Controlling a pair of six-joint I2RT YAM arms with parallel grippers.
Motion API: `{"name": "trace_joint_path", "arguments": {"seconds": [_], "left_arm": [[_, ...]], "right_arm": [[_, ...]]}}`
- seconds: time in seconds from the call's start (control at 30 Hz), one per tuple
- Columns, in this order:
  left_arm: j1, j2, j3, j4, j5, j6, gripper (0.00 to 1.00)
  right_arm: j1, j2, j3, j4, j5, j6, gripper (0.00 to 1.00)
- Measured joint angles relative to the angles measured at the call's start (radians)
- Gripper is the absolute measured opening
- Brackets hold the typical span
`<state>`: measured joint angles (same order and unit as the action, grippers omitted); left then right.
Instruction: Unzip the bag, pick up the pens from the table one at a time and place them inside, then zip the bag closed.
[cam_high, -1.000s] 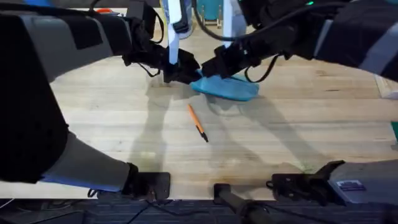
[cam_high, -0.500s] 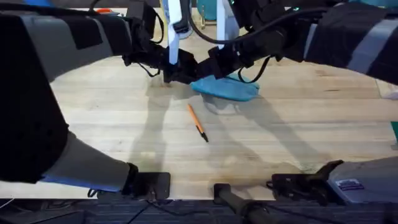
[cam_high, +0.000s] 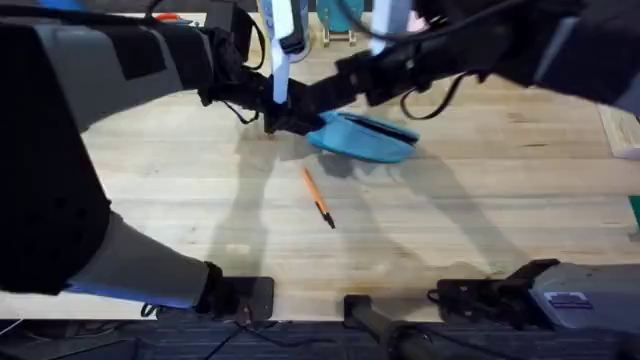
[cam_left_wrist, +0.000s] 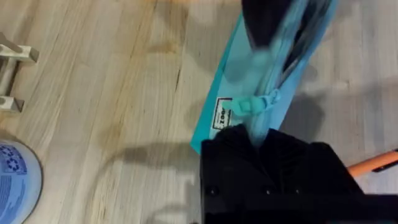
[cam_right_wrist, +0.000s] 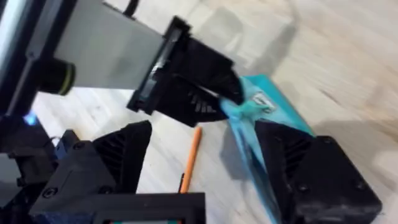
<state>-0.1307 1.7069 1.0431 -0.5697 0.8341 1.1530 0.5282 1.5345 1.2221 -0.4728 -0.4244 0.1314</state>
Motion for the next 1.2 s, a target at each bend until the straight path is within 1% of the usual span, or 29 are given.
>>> {"name": "trace_joint_path", "arguments": {"seconds": [0.13, 0.3, 0.53, 0.7, 0.73, 0.8, 0.9, 0.93, 0.97, 1.0, 1.1, 1.2], "left_arm": [[0.000, 0.000, 0.000, 0.000, 0.000, 0.000, 0.042], [0.000, 0.000, 0.000, 0.000, 0.000, 0.000, 0.042], [0.000, 0.000, 0.000, 0.000, 0.000, 0.000, 0.042], [0.000, 0.000, 0.000, 0.000, 0.000, 0.000, 0.072], [0.000, 0.000, 0.000, 0.001, 0.001, 0.000, 0.137], [-0.003, 0.000, 0.000, -0.002, 0.006, 0.000, 0.380], [-0.010, 0.000, 0.000, -0.012, 0.018, 0.000, 0.845], [-0.012, 0.000, 0.000, -0.019, 0.021, -0.003, 0.953], [-0.012, 0.000, 0.000, -0.028, 0.024, -0.001, 0.985], [-0.012, -0.001, 0.000, -0.034, 0.027, -0.001, 0.992], [-0.012, -0.023, 0.000, -0.062, 0.026, -0.001, 0.996], [-0.012, -0.085, 0.000, -0.103, 0.017, -0.001, 0.996]], "right_arm": [[-0.059, -0.035, 0.002, -0.042, -0.003, 0.000, 0.996], [-0.095, -0.046, 0.002, -0.082, -0.003, 0.000, 0.996], [-0.106, -0.051, 0.002, -0.084, -0.003, 0.000, 0.996], [-0.106, -0.063, 0.002, -0.085, 0.016, 0.000, 0.996], [-0.106, -0.070, 0.002, -0.085, 0.028, 0.000, 0.996], [-0.106, -0.086, 0.002, -0.084, 0.049, 0.000, 0.996], [-0.106, -0.109, 0.002, -0.084, 0.078, 0.000, 0.997], [-0.106, -0.115, 0.002, -0.085, 0.085, 0.000, 0.997], [-0.106, -0.118, 0.002, -0.085, 0.089, 0.000, 0.997], [-0.106, -0.120, 0.002, -0.086, 0.093, 0.000, 0.997], [-0.106, -0.120, 0.002, -0.102, 0.099, 0.000, 0.997], [-0.106, -0.120, 0.002, -0.121, 0.104, -0.004, 0.997]]}}
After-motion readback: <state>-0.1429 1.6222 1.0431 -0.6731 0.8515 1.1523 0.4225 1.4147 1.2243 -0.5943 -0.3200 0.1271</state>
